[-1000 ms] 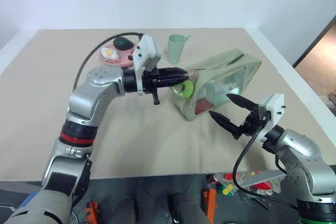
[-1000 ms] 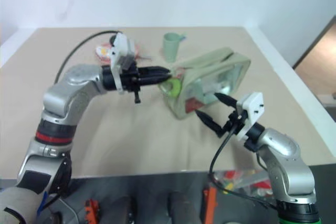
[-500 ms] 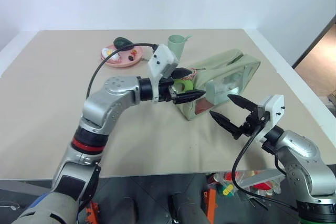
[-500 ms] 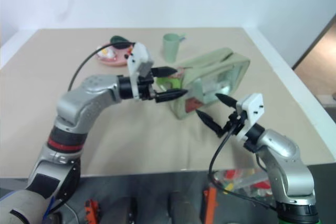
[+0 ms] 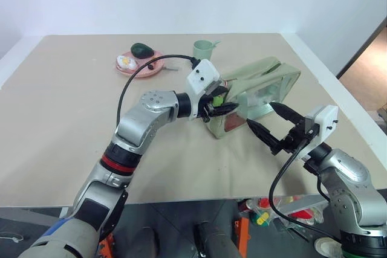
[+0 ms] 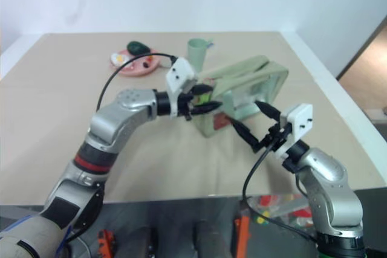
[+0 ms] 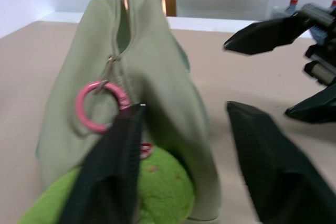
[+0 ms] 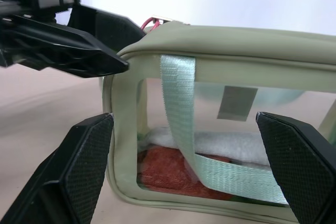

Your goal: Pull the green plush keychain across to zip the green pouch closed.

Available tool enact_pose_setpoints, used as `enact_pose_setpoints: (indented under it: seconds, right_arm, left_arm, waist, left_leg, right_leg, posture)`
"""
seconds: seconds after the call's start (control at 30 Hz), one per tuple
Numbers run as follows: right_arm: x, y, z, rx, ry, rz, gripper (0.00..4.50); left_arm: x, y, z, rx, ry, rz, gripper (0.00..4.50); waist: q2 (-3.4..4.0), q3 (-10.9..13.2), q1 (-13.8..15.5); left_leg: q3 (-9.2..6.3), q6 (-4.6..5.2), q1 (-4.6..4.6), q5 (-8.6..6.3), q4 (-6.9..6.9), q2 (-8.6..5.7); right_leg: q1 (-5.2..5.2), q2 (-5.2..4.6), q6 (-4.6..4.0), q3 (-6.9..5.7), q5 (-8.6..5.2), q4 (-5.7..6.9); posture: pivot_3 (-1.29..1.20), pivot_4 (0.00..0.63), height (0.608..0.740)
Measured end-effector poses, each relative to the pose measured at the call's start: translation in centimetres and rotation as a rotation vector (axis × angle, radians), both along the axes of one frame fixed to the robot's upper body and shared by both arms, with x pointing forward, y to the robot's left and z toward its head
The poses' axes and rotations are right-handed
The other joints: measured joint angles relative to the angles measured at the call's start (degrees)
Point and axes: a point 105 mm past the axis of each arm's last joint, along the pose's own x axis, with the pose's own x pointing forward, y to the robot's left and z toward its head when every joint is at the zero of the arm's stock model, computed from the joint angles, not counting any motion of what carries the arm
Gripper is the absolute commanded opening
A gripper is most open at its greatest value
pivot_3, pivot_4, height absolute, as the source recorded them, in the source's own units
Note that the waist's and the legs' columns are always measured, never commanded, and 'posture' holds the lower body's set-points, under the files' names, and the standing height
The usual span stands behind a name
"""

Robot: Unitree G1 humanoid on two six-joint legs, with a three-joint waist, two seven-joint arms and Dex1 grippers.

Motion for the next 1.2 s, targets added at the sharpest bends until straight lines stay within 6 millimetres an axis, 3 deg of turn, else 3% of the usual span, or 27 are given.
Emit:
enact_pose_setpoints:
  seconds: [0.13,0.17,0.43,0.57,0.8,0.93,1.0,1.2]
  right_arm:
    - [0.0,0.0,0.0,-0.001,-0.004,0.0,4.5]
    - [0.0,0.0,0.0,-0.001,-0.004,0.0,4.5]
    - [-0.1,-0.1,-0.2,-0.007,0.003,-0.005,4.5]
    - [-0.1,-0.1,-0.1,-0.011,-0.006,-0.01,4.5]
    - [0.2,-0.7,0.7,-0.033,-0.051,-0.056,4.5]
    - [0.3,-1.0,0.8,-0.036,-0.061,-0.064,4.5]
    - [0.3,-1.1,0.7,-0.037,-0.058,-0.065,4.5]
    - [0.3,-1.3,0.5,-0.038,-0.051,-0.06,4.5]
  left_arm:
    - [0.0,0.0,-0.1,0.01,-0.003,-0.002,0.06]
    - [0.0,0.0,-0.2,0.015,-0.005,-0.002,0.02]
    - [-0.1,0.4,-0.1,0.044,-0.051,-0.031,0.02]
    - [0.2,1.7,0.3,0.077,-0.088,-0.034,0.02]
    - [1.1,7.0,2.0,0.168,-0.219,0.024,0.02]
    - [2.0,11.4,1.6,0.211,-0.222,0.127,0.02]
    - [1.5,13.3,0.8,0.192,-0.189,0.14,0.02]
    - [-1.5,14.1,-0.1,0.116,-0.143,0.08,0.02]
  waist:
    - [0.0,0.0,0.01]
    - [0.0,0.0,0.0]
    - [0.0,0.0,-0.03]
    - [0.01,0.0,-0.09]
    - [0.02,0.01,-0.03]
    - [0.03,0.0,-0.19]
    - [0.05,-0.01,-0.26]
    - [0.05,-0.01,-0.01]
  left_leg:
    - [0.0,0.0,-0.01,0.0,0.0,0.0]
    - [0.0,0.0,-0.01,0.0,0.0,0.0]
    - [0.0,0.0,-0.01,0.0,-0.03,0.0]
    - [0.0,0.0,0.0,0.0,-0.12,0.02]
    - [0.02,0.0,-0.04,0.0,-0.28,0.04]
    - [0.04,0.01,-0.02,-0.01,-0.31,0.07]
    - [0.07,0.01,0.0,-0.01,-0.36,0.11]
    - [0.05,0.01,-0.03,0.0,-0.28,0.11]
  right_leg:
    - [0.0,0.0,0.0,0.0,0.0,0.0]
    - [0.0,0.0,0.0,0.0,0.0,0.0]
    - [-0.03,0.0,-0.01,0.0,0.0,0.0]
    - [-0.07,0.02,-0.01,0.0,-0.01,0.0]
    - [-0.16,0.02,-0.02,-0.01,-0.04,-0.02]
    - [-0.18,0.02,-0.04,0.0,-0.05,-0.02]
    - [-0.19,0.03,-0.06,0.0,-0.06,-0.02]
    - [-0.15,-0.02,-0.08,-0.07,-0.08,-0.02]
  posture:
    - [0.0,0.15,0.74]
    - [0.0,0.15,0.74]
    - [0.0,0.15,0.74]
    - [0.0,0.15,0.74]
    - [0.0,0.15,0.74]
    - [0.0,0.15,0.74]
    - [0.0,0.15,0.74]
    - [0.0,0.15,0.74]
